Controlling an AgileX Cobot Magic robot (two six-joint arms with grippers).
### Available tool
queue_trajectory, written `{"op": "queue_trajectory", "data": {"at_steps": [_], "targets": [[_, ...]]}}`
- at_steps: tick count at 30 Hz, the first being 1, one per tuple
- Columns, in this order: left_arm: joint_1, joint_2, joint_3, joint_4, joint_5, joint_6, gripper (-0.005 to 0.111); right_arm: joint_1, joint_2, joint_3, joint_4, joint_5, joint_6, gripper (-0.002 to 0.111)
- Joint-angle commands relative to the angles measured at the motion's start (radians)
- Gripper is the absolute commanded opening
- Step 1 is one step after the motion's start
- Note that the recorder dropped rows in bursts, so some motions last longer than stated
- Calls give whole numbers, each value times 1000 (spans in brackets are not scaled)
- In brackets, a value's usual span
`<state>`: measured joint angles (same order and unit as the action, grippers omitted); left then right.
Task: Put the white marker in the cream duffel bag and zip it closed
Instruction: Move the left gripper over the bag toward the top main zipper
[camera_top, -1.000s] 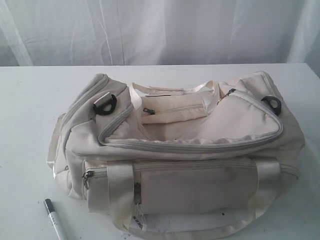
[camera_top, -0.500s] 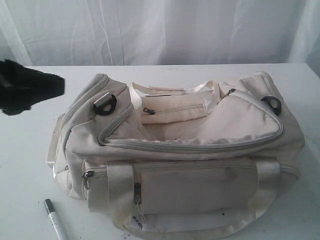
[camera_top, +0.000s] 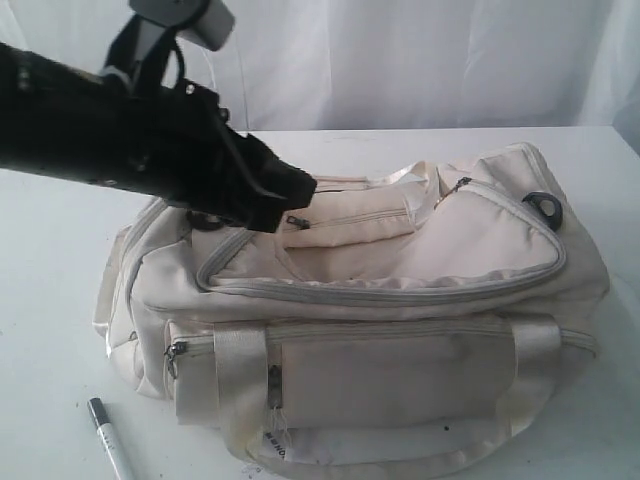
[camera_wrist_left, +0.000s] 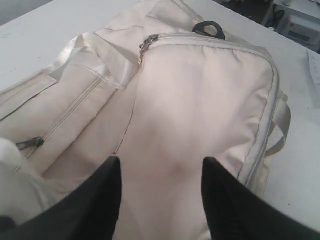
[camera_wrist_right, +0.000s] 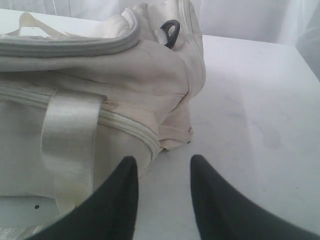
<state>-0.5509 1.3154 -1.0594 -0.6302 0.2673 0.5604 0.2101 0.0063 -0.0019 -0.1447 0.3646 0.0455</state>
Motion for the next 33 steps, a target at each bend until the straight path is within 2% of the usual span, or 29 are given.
{"op": "queue_trajectory", "data": {"at_steps": [1, 8, 14, 21, 23, 26, 33], "targets": [[-66, 108, -77, -31, -45, 5, 54, -4, -6, 2, -7, -7, 5, 34], [-112, 248, -168, -43, -80, -1, 54, -4, -6, 2, -7, -7, 5, 34], [-168, 304, -229, -43, 5, 60, 54, -4, -6, 2, -7, -7, 5, 34], [-230, 313, -233, -43, 43, 153, 54, -4, -6, 2, -7, -7, 5, 34], [-230, 319, -233, -43, 64, 158, 54, -4, -6, 2, -7, -7, 5, 34], [-230, 320, -233, -43, 73, 200, 62, -4, -6, 2, -7, -7, 5, 34], [-210, 289, -233, -39, 59, 195, 61, -4, -6, 2, -7, -7, 5, 34]]}}
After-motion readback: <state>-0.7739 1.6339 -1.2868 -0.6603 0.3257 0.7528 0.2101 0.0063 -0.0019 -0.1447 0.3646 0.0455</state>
